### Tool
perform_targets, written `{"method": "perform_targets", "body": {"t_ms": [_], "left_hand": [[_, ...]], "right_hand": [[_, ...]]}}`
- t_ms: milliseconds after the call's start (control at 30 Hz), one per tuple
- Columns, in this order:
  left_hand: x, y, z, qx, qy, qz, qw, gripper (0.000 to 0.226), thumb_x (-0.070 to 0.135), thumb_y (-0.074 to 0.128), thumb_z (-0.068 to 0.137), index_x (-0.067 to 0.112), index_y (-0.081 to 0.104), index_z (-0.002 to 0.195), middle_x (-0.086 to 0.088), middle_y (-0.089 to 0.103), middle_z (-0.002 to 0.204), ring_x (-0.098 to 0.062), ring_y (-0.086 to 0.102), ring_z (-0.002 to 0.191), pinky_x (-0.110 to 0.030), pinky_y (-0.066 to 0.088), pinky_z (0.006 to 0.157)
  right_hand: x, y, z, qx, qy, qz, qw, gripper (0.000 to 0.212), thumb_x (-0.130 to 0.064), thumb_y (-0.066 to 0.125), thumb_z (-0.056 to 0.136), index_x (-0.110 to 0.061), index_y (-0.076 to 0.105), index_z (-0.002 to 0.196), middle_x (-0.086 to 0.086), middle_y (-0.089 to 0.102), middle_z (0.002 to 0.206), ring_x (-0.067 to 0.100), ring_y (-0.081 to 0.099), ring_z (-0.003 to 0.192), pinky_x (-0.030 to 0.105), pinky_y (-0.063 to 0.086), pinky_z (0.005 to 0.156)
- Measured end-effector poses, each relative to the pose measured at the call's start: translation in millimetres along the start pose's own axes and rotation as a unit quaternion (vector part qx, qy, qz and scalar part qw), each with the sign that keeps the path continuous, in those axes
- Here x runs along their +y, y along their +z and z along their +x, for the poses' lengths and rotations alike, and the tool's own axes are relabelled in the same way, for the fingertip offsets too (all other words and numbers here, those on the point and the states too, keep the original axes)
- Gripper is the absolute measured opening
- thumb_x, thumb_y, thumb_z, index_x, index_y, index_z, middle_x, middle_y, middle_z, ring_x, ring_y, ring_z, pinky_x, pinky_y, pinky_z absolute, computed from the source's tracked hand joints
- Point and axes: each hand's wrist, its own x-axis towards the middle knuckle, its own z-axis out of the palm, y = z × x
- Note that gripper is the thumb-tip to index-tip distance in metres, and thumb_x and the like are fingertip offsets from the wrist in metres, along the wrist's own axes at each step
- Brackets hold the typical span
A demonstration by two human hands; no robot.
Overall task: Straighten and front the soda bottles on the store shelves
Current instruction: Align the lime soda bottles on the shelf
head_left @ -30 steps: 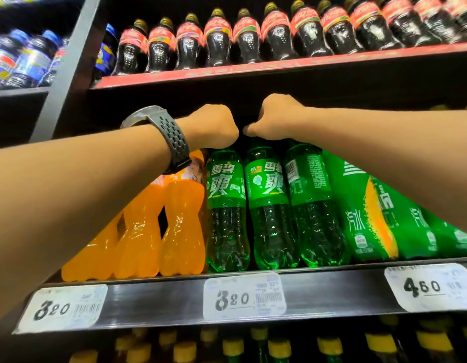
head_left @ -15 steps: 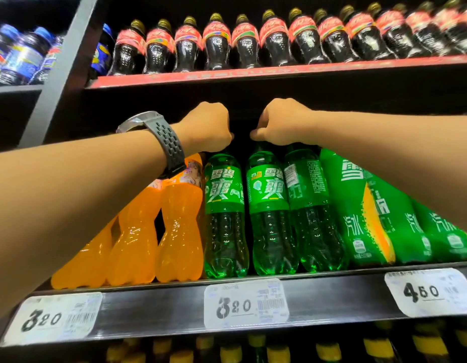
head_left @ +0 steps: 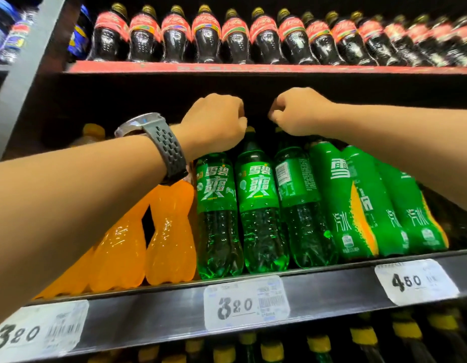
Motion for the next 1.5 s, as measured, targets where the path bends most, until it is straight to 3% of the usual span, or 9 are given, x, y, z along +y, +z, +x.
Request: {"method": "perform_targets", "body": {"t_ms": [167,367,533,700,800,1033,1200,1367,1500], "left_hand": [[24.0,6.6,10.1,-0.024,0.013,-0.055,0.998,0.033,0.036,0.048,0.089,0.022,0.065,0.114,-0.003,0.066,0.113,-0.025,0.059,0.104,-0.038,0.049,0.09],[45.3,17.9,28.0,-0.049,-0.019,-0.032,0.998,0.039,0.046,0.053,0.089,0.018,0.065,0.113,-0.005,0.066,0.113,-0.025,0.058,0.105,-0.029,0.043,0.081],[63.8,29.8,34.5,-0.032,-0.068,0.022,0.997,0.053,0.062,0.053,0.083,0.013,0.069,0.097,-0.009,0.069,0.102,-0.031,0.061,0.098,-0.033,0.048,0.08],[80.4,41.2,38.6,-0.022,-0.148,0.039,0.988,0.062,0.076,0.059,0.067,0.015,0.065,0.079,-0.004,0.067,0.086,-0.027,0.062,0.084,-0.034,0.05,0.072],[89.6,44.7,40.7,-0.018,-0.183,0.022,0.983,0.054,0.068,0.071,0.062,0.016,0.062,0.072,-0.002,0.068,0.083,-0.025,0.063,0.084,-0.033,0.049,0.071],[97.9,36.0,43.3,-0.04,-0.215,-0.015,0.976,0.034,0.043,0.077,0.072,0.015,0.072,0.089,-0.005,0.069,0.091,-0.023,0.063,0.09,-0.027,0.043,0.068],[94.0,26.3,45.7,-0.117,-0.188,-0.023,0.975,0.022,0.024,0.065,0.086,0.01,0.072,0.102,-0.008,0.07,0.104,-0.025,0.063,0.101,-0.035,0.05,0.088],[91.8,29.4,45.8,-0.077,-0.175,-0.035,0.981,0.03,0.043,0.073,0.078,0.016,0.073,0.09,-0.002,0.07,0.088,-0.018,0.063,0.085,-0.026,0.047,0.07],[84.8,31.2,44.2,-0.047,-0.167,-0.061,0.983,0.011,0.029,0.076,0.077,0.022,0.076,0.085,0.002,0.071,0.085,-0.012,0.063,0.083,-0.022,0.044,0.067]], "right_hand": [[40.8,-13.6,-11.6,-0.019,0.017,-0.048,0.999,0.027,-0.028,0.051,0.091,-0.017,0.066,0.111,0.011,0.065,0.115,0.031,0.057,0.108,0.029,0.041,0.081],[72.3,-11.6,-17.3,-0.033,-0.014,-0.038,0.999,0.03,-0.035,0.054,0.091,-0.018,0.066,0.113,0.008,0.065,0.116,0.028,0.057,0.11,0.026,0.038,0.08],[86.0,-6.9,-13.6,-0.015,-0.056,-0.02,0.998,0.034,-0.04,0.059,0.086,-0.017,0.068,0.11,0.008,0.067,0.113,0.028,0.058,0.108,0.029,0.044,0.084],[95.6,1.6,-7.3,0.004,-0.073,0.018,0.997,0.034,-0.047,0.061,0.08,-0.02,0.071,0.1,0.008,0.069,0.102,0.029,0.061,0.1,0.029,0.046,0.078],[103.1,4.3,-4.8,0.009,-0.071,0.045,0.996,0.035,-0.046,0.063,0.077,-0.019,0.071,0.099,0.007,0.069,0.098,0.027,0.063,0.096,0.029,0.05,0.078],[109.8,4.0,-2.4,0.0,-0.06,0.102,0.993,0.025,-0.035,0.06,0.086,-0.02,0.071,0.103,0.006,0.068,0.102,0.025,0.062,0.095,0.026,0.046,0.073],[105.1,5.9,1.2,-0.003,-0.068,0.085,0.994,0.031,-0.04,0.064,0.085,-0.016,0.07,0.103,0.009,0.068,0.1,0.028,0.062,0.096,0.029,0.049,0.076],[107.1,1.9,-1.1,-0.021,-0.076,0.095,0.992,0.031,-0.042,0.062,0.085,-0.018,0.071,0.103,0.005,0.068,0.099,0.024,0.06,0.097,0.025,0.043,0.072],[111.0,-2.6,-3.7,-0.015,-0.084,0.096,0.992,0.024,-0.036,0.066,0.084,-0.022,0.074,0.101,0.003,0.071,0.097,0.021,0.061,0.097,0.024,0.046,0.078]]}}
